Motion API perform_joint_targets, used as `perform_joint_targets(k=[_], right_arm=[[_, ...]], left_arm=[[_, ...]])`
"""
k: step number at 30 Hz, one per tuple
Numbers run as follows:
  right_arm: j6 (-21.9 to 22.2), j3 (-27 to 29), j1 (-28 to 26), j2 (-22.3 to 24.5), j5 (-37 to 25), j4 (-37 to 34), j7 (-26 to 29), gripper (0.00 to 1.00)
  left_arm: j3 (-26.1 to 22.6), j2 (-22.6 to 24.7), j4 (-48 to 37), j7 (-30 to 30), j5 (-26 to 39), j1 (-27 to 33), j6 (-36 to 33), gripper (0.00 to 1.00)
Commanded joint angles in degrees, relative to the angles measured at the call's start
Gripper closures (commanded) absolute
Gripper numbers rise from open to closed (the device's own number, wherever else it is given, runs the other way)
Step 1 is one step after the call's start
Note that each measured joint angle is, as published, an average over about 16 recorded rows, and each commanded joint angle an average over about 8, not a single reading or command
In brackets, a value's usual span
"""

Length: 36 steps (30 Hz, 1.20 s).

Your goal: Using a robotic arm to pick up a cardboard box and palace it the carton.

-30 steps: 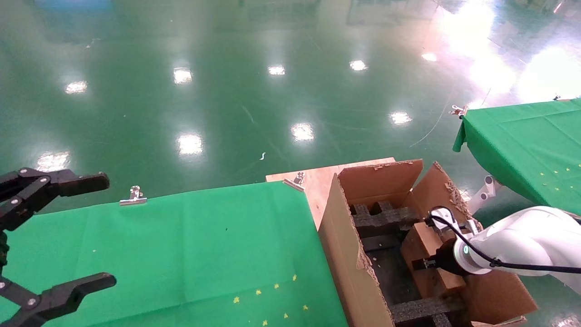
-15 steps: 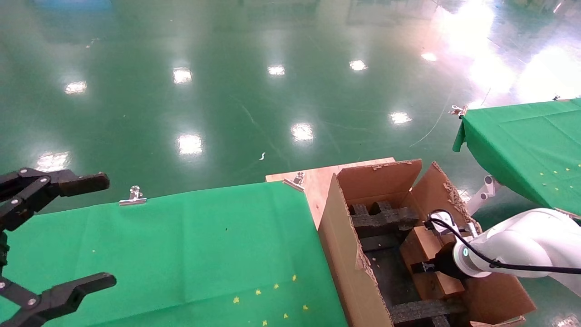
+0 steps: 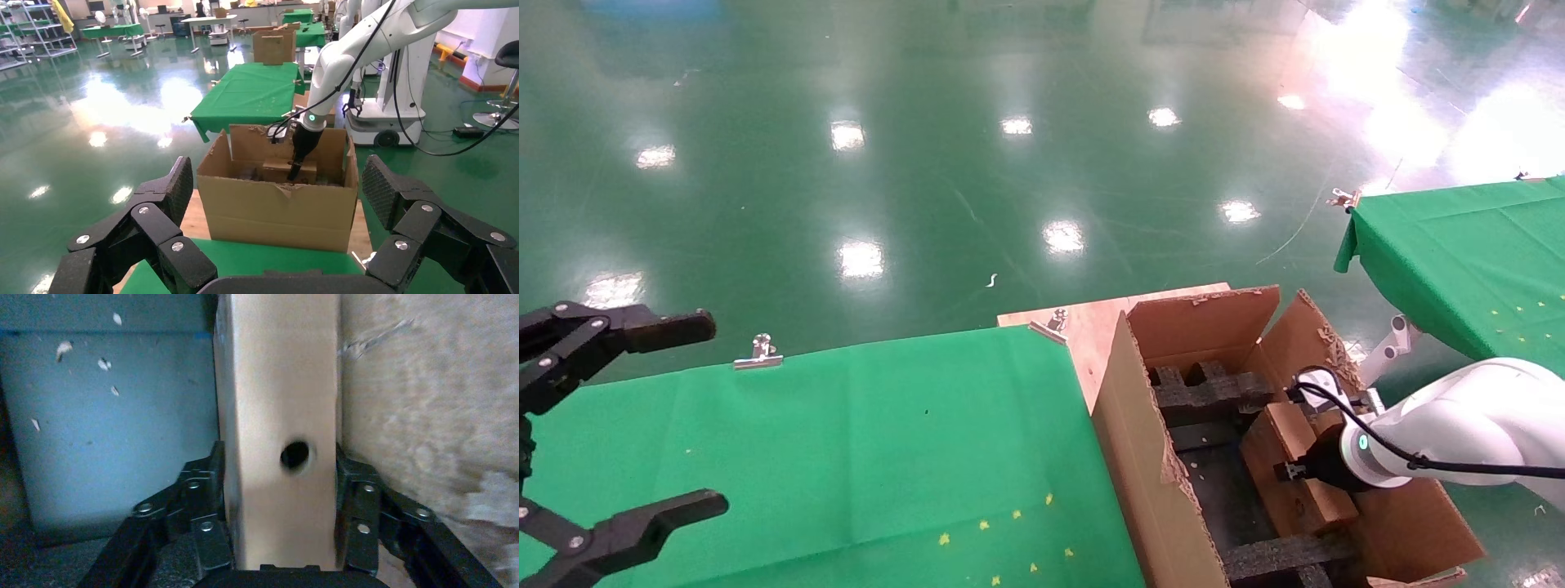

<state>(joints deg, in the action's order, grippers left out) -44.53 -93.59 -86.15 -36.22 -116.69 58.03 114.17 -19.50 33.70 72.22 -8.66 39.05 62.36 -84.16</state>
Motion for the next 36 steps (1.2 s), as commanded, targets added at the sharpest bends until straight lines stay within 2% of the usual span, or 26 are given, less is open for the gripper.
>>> perform_joint_targets(k=[1,11,18,23,26,31,36], right_arm=[[-0.2,0.0,-0.3,0.3,-0.3,0.4,0.2,0.00],[1.4,2.4,-5.4,3.3,-3.3,6.0,1.9,0.00],[8.3,5.0,-10.9,6.8,-4.4,14.7,-4.8,0.00],[14.7,6.3,-13.7,9.0,0.8,19.0,-12.8,0.00],[16.9,6.9,-14.9,9.5,5.5,19.6,-16.8,0.00],[18.0,7.5,-16.7,10.0,11.1,20.4,-20.8,0.00],[18.1,7.7,-17.0,10.0,12.2,20.5,-21.3,0.00]], left_arm=[[0.0,0.0,0.0,0.0,0.0,0.0,0.0,0.00],[0.0,0.0,0.0,0.0,0.0,0.0,0.0,0.00],[0.0,0.0,0.0,0.0,0.0,0.0,0.0,0.00],[0.0,0.0,0.0,0.0,0.0,0.0,0.0,0.00],[0.0,0.0,0.0,0.0,0.0,0.0,0.0,0.00],[0.0,0.0,0.0,0.0,0.0,0.0,0.0,0.00],[0.0,0.0,0.0,0.0,0.0,0.0,0.0,0.00]])
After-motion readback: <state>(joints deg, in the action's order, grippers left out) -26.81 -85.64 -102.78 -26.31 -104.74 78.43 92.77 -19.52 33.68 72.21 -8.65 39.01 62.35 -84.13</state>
